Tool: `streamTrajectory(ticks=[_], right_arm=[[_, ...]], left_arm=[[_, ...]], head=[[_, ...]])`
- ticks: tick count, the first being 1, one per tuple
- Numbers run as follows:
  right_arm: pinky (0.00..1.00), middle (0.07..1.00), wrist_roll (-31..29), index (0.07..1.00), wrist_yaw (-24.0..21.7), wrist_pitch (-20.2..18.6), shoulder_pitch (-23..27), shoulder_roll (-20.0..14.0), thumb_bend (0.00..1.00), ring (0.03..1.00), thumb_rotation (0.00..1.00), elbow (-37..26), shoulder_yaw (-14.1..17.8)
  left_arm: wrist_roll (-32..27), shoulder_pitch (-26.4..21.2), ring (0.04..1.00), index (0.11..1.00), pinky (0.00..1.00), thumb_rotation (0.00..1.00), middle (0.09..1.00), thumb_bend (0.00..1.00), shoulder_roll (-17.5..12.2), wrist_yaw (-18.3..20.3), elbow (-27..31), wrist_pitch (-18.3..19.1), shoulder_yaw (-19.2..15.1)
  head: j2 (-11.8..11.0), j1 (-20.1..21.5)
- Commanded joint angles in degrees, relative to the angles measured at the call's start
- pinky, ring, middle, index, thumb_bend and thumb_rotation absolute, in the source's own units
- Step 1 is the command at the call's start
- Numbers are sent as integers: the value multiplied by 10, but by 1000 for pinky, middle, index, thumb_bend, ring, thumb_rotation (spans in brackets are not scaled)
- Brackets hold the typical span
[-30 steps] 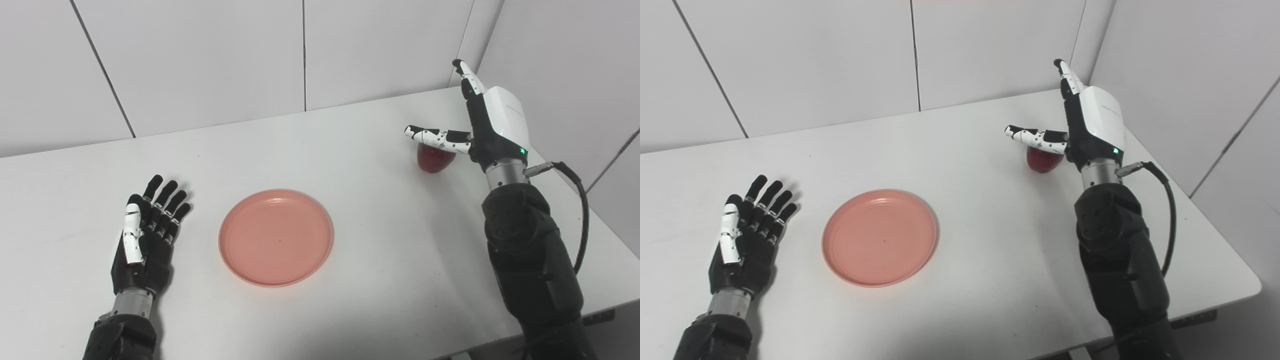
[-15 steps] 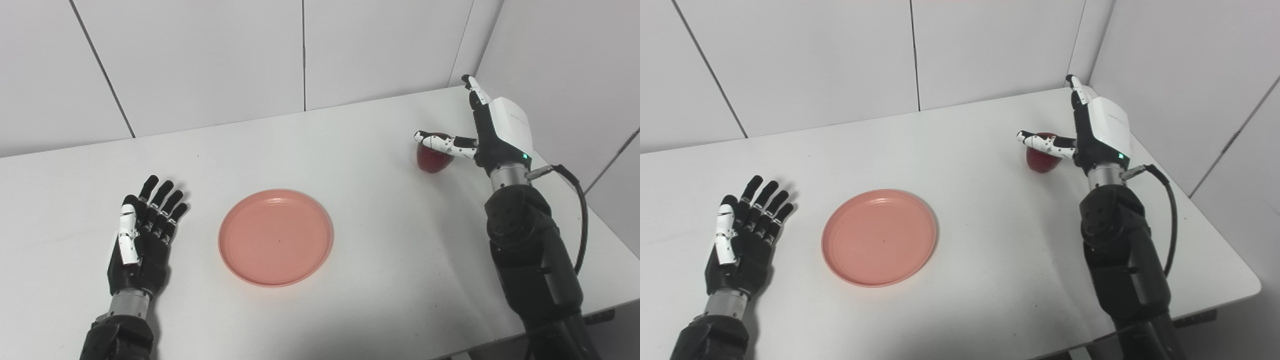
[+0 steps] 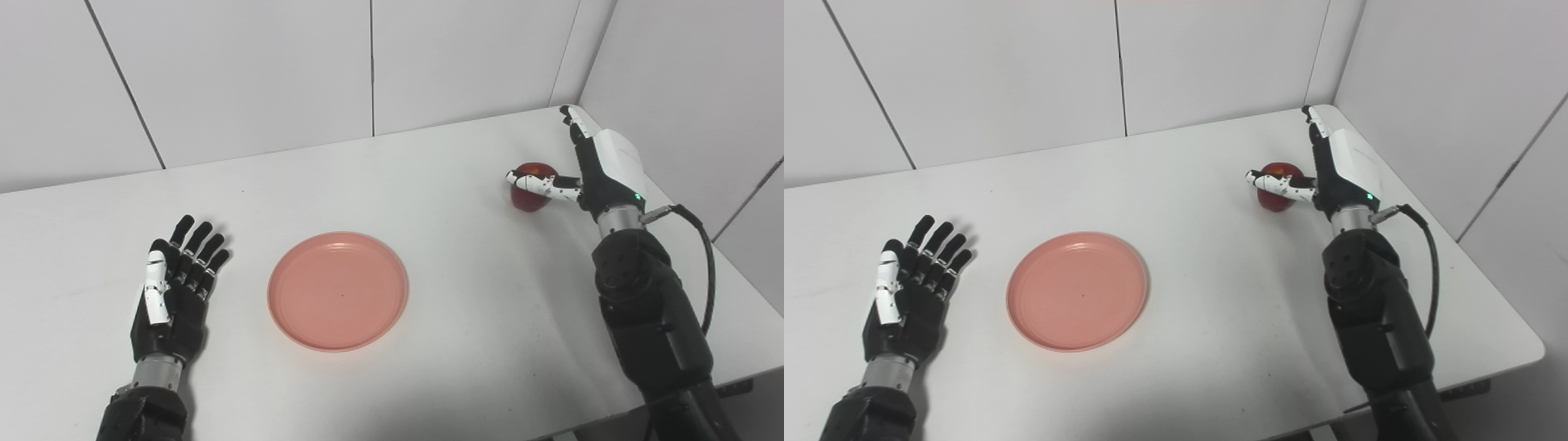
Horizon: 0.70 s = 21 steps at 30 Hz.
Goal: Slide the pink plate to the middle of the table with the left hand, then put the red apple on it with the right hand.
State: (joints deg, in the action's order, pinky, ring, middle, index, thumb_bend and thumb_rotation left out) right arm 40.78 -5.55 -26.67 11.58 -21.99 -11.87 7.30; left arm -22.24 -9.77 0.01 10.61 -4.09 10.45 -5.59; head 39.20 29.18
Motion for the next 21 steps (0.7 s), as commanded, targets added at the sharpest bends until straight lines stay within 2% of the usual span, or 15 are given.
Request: streamTrajectory(ticks=[1, 21], right_arm=[[761, 914, 0, 942, 23, 9, 15, -14, 1000, 862, 564, 0, 3], [718, 921, -16, 935, 42, 6, 34, -18, 1000, 857, 520, 60, -8]], left_arm=[[-1, 10, 890, 902, 900, 1000, 904, 363, -5, -7, -8, 26, -3], [1, 14, 884, 897, 892, 1000, 900, 360, -10, -6, -4, 27, -2]], head=[[0, -1], [6, -1]])
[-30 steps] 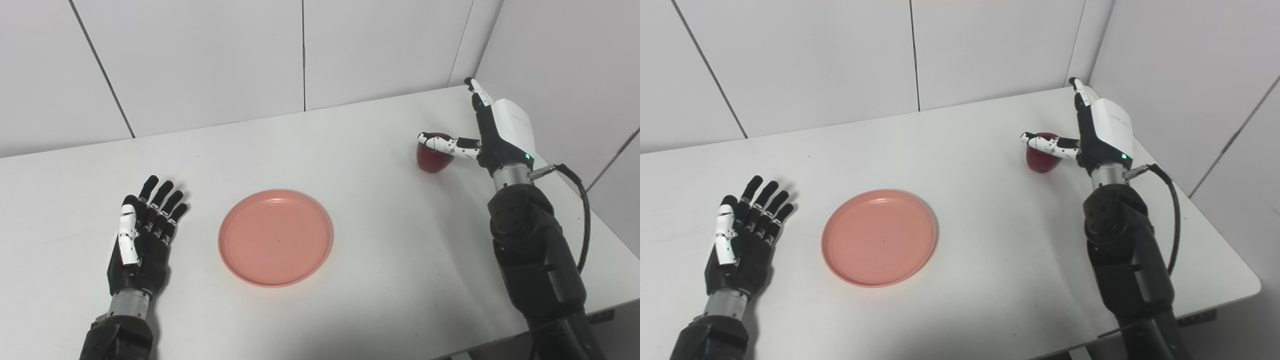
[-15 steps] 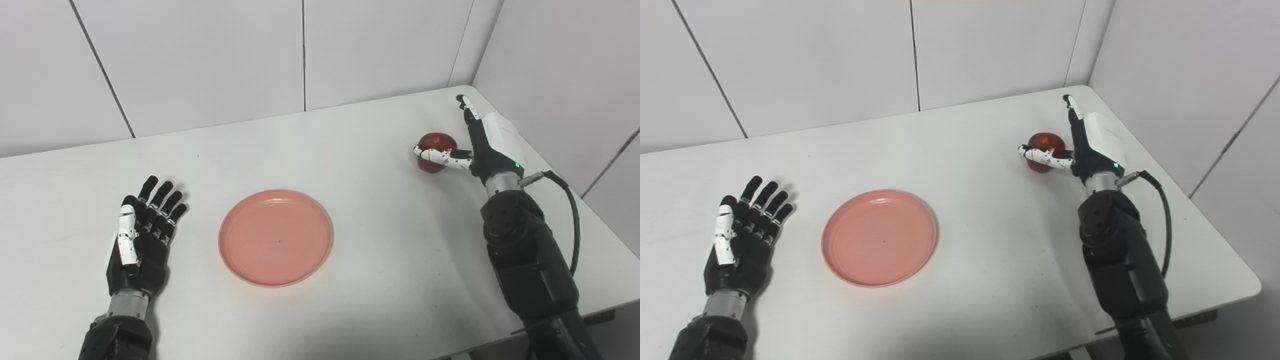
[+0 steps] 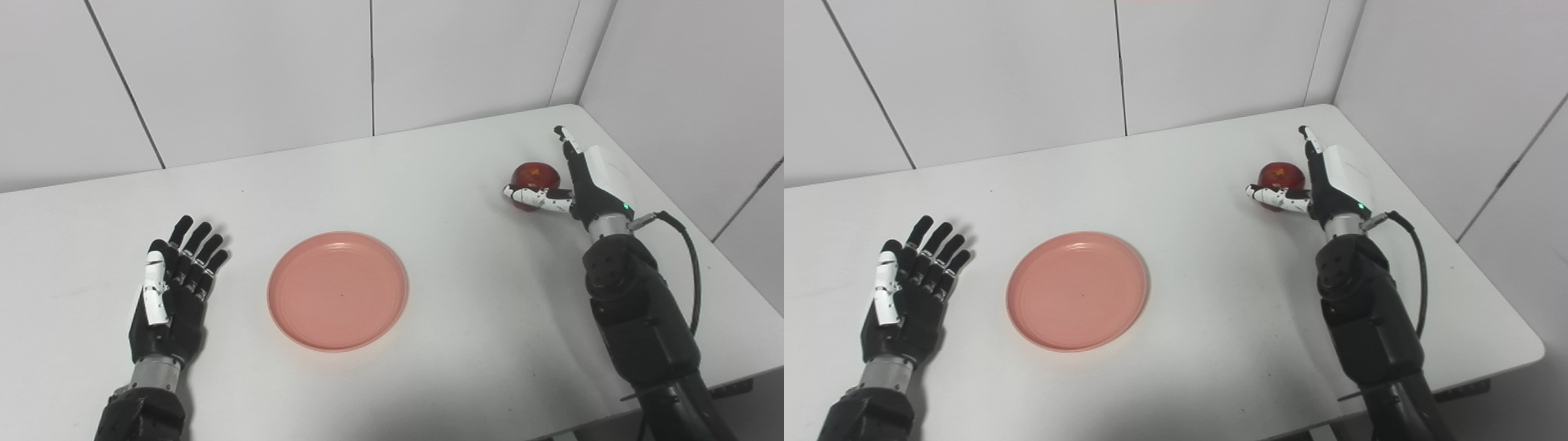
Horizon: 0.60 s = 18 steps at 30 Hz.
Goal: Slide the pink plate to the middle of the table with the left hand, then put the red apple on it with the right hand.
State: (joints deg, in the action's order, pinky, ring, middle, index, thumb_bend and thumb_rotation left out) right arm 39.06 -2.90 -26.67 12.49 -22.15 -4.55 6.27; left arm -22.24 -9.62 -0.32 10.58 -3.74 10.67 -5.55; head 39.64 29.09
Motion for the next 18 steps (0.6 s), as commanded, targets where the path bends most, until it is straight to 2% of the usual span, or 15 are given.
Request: streamTrajectory(ticks=[1, 18], right_arm=[[719, 923, -1, 935, 14, 4, 25, -16, 1000, 858, 519, -12, 3], [728, 913, 12, 929, 18, -1, 51, -18, 1000, 857, 559, 33, -9]], left_arm=[[1, 12, 885, 898, 893, 1000, 901, 361, -7, -6, -8, 24, -2], [-2, 12, 886, 901, 898, 1000, 900, 362, -7, -7, -5, 31, -4]], head=[[1, 0], [4, 0]])
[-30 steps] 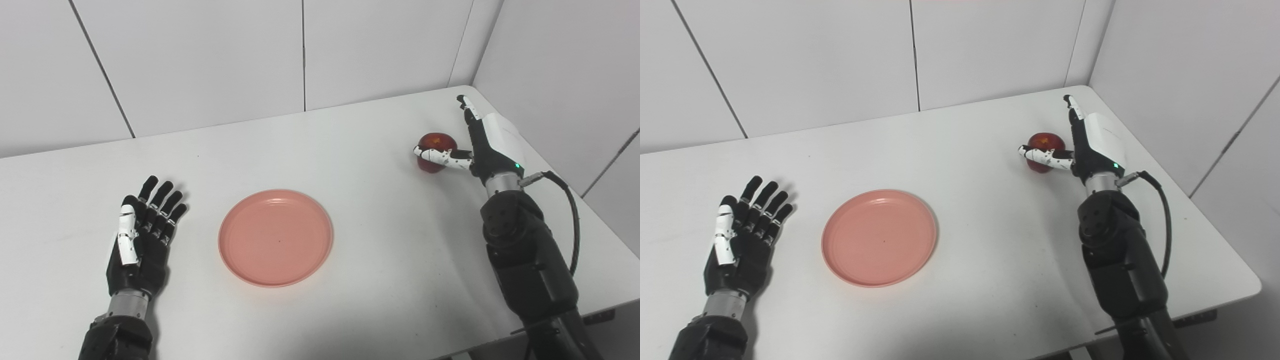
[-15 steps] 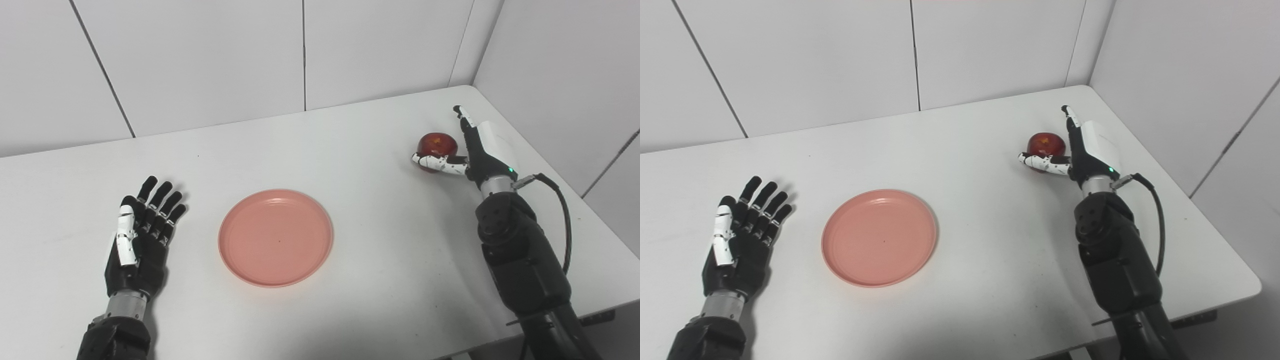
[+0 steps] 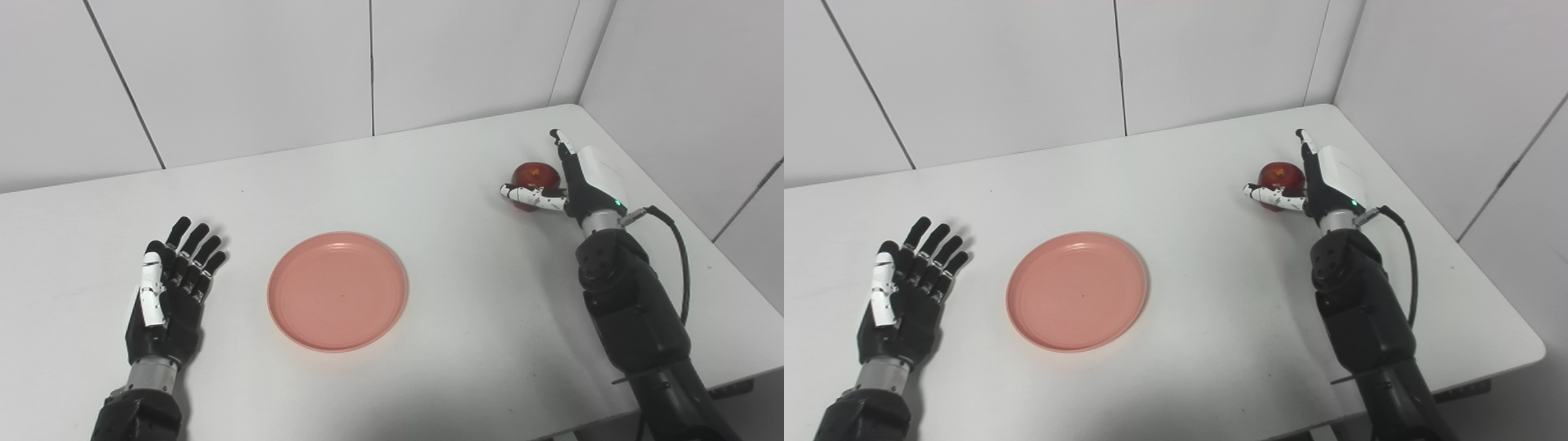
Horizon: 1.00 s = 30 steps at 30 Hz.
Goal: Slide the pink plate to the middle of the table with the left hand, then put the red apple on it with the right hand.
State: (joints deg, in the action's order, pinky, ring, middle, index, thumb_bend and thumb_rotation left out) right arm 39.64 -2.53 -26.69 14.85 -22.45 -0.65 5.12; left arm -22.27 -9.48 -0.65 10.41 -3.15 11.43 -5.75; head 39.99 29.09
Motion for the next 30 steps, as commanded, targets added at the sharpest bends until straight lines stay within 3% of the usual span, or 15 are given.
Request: streamTrajectory(ticks=[1, 30], right_arm=[[730, 912, 3, 928, 16, 0, 29, -14, 1000, 857, 555, -3, 3], [771, 909, -43, 907, 43, 13, 43, -23, 1000, 874, 478, 33, -21]], left_arm=[[-1, 11, 887, 901, 899, 1000, 901, 362, -5, -5, -12, 23, -2], [1, 14, 887, 899, 898, 1000, 901, 360, -5, -5, -7, 23, -2]], head=[[1, -1], [6, -4]])
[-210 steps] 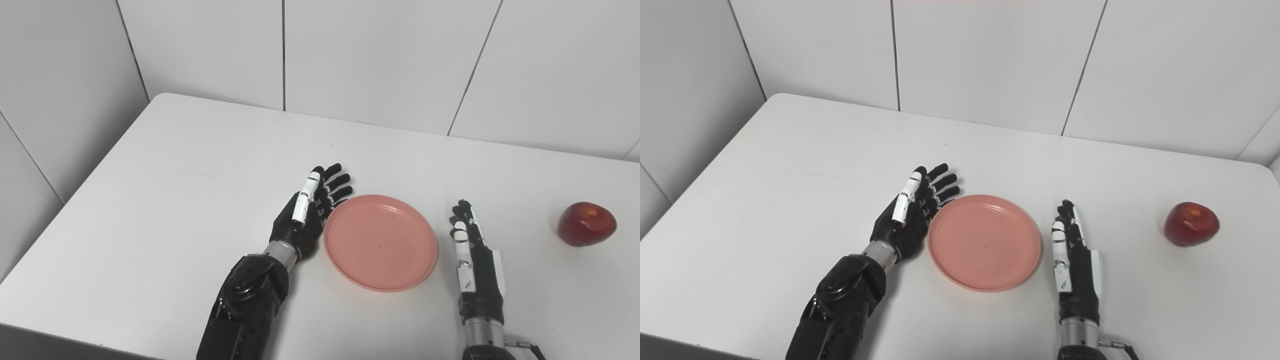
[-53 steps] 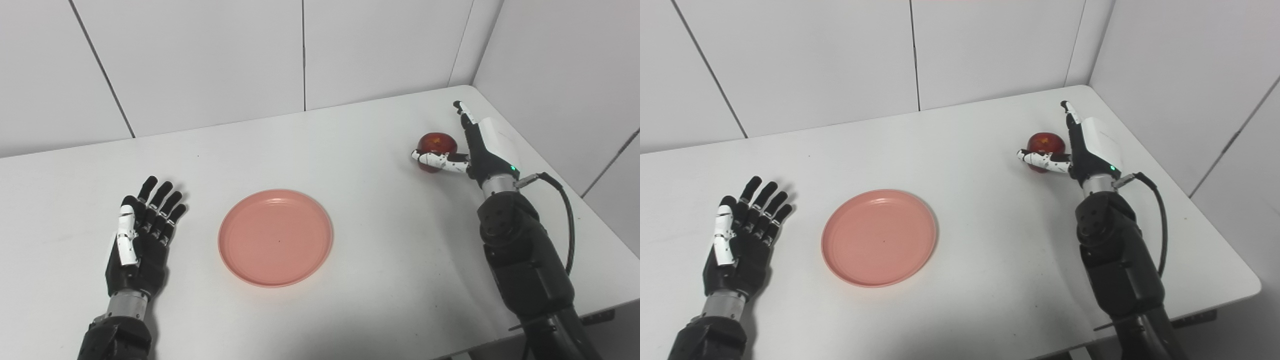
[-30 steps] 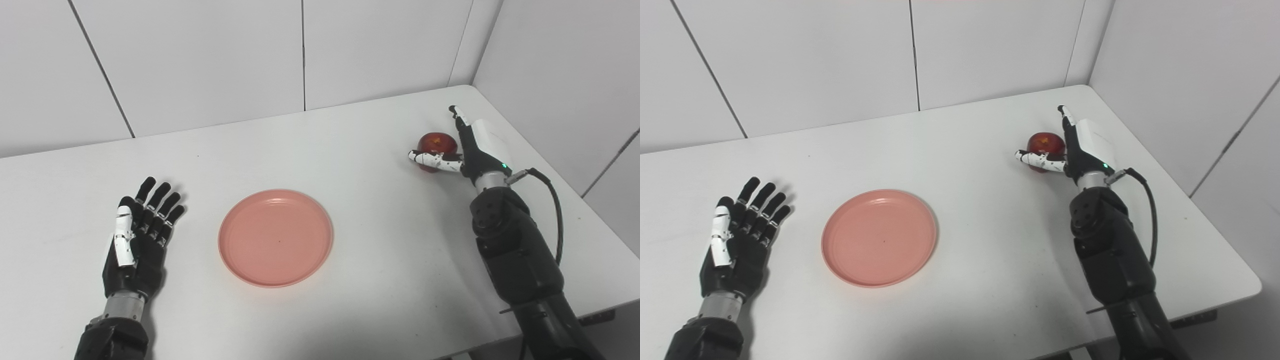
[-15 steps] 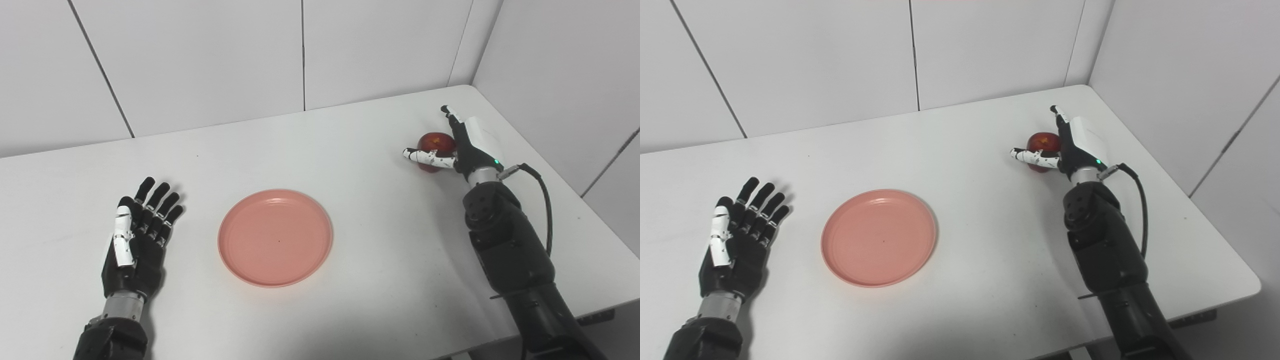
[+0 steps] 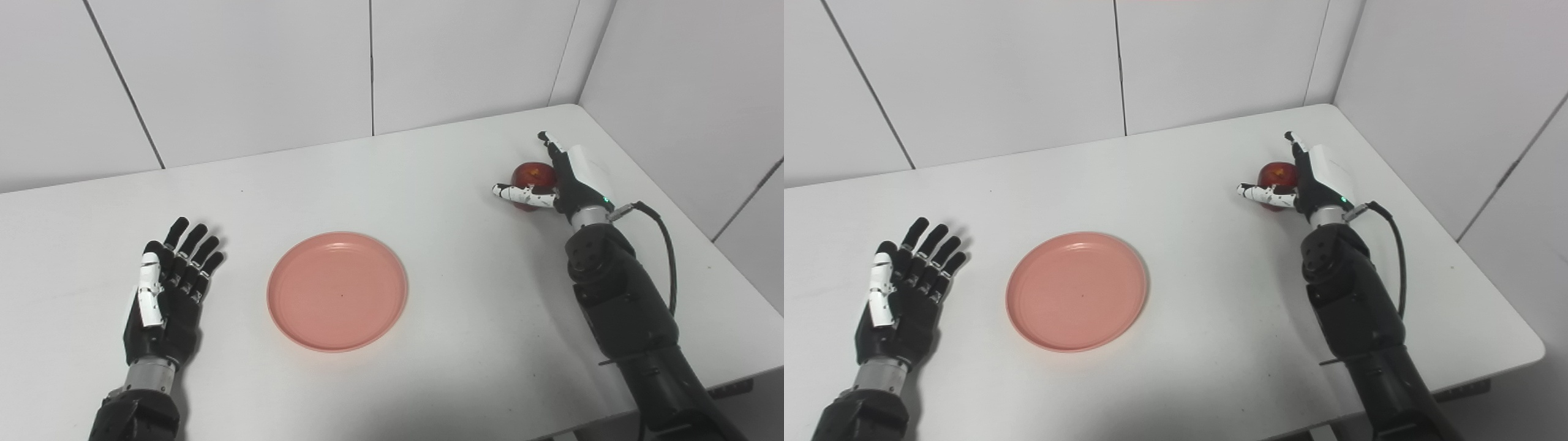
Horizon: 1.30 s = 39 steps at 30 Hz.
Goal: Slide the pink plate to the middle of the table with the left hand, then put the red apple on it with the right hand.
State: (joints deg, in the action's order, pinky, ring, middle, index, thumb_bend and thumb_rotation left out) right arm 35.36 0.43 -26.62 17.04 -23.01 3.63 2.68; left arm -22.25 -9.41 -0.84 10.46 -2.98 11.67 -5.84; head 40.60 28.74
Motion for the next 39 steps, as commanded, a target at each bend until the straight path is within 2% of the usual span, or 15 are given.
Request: streamTrajectory(ticks=[1, 8, 10, 11, 12, 13, 15, 18, 21, 23, 29, 31, 32, 39], right_arm=[[773, 909, -2, 905, 14, 13, 21, -18, 1000, 875, 473, -9, 3], [756, 895, -6, 892, 11, 4, 23, -21, 1000, 860, 431, -8, 5], [709, 861, -13, 888, 12, 3, 23, -19, 1000, 823, 406, -8, 9], [625, 795, -16, 886, 13, 2, 23, -17, 1000, 749, 396, -7, 12], [465, 652, -19, 887, 14, 2, 23, -15, 1000, 583, 386, -7, 13], [397, 593, -19, 886, 16, 2, 23, -15, 1000, 514, 378, -5, 13], [408, 633, -21, 860, 22, 6, 24, -15, 986, 547, 354, 2, 10], [414, 646, -22, 822, 28, 10, 25, -16, 956, 563, 320, 11, 8], [530, 722, -22, 766, 39, 18, 26, -15, 921, 656, 267, 19, 7], [564, 717, -28, 725, 50, 27, 27, -13, 886, 661, 215, 28, 10], [472, 596, -45, 595, 81, 68, 31, -19, 803, 545, 97, 57, 10], [439, 569, -45, 507, 85, 70, 34, -19, 568, 511, 131, 65, 9], [436, 565, -45, 496, 88, 69, 35, -19, 539, 509, 134, 68, 7], [368, 510, -37, 485, 118, 85, 40, -18, 518, 449, 132, 85, -6]], left_arm=[[0, 13, 887, 899, 899, 1000, 902, 360, -3, -6, -9, 21, -1], [-1, 13, 877, 891, 885, 1000, 893, 358, 1, -11, -3, 27, -3], [-1, 13, 881, 895, 890, 1000, 897, 355, 1, -10, -4, 27, -3], [-1, 13, 881, 896, 889, 1000, 897, 356, 1, -10, -4, 27, -3], [-1, 13, 882, 897, 890, 1000, 899, 355, 2, -10, -4, 27, -2], [0, 14, 883, 897, 891, 1000, 900, 355, 2, -11, -3, 27, -2], [2, 14, 885, 899, 893, 1000, 901, 354, 1, -10, -4, 25, -1], [1, 14, 884, 897, 892, 1000, 900, 355, 1, -10, -6, 24, -2], [-1, 14, 881, 895, 888, 1000, 897, 355, 3, -12, -6, 26, -4], [-2, 14, 882, 895, 889, 1000, 897, 357, 4, -12, -6, 26, -4], [0, 13, 879, 891, 889, 1000, 894, 358, 4, -11, -7, 25, -5], [0, 13, 878, 889, 886, 1000, 893, 358, 4, -11, -8, 24, -5], [0, 13, 879, 890, 887, 1000, 894, 358, 4, -10, -9, 24, -5], [1, 13, 882, 896, 890, 1000, 899, 358, 1, -7, -9, 23, -5]], head=[[0, 0], [2, -2], [3, -2], [3, -2], [3, -2], [3, -2], [3, -2], [3, -2], [3, -3], [3, -3], [3, -3], [3, -3], [4, -3], [5, -5]])
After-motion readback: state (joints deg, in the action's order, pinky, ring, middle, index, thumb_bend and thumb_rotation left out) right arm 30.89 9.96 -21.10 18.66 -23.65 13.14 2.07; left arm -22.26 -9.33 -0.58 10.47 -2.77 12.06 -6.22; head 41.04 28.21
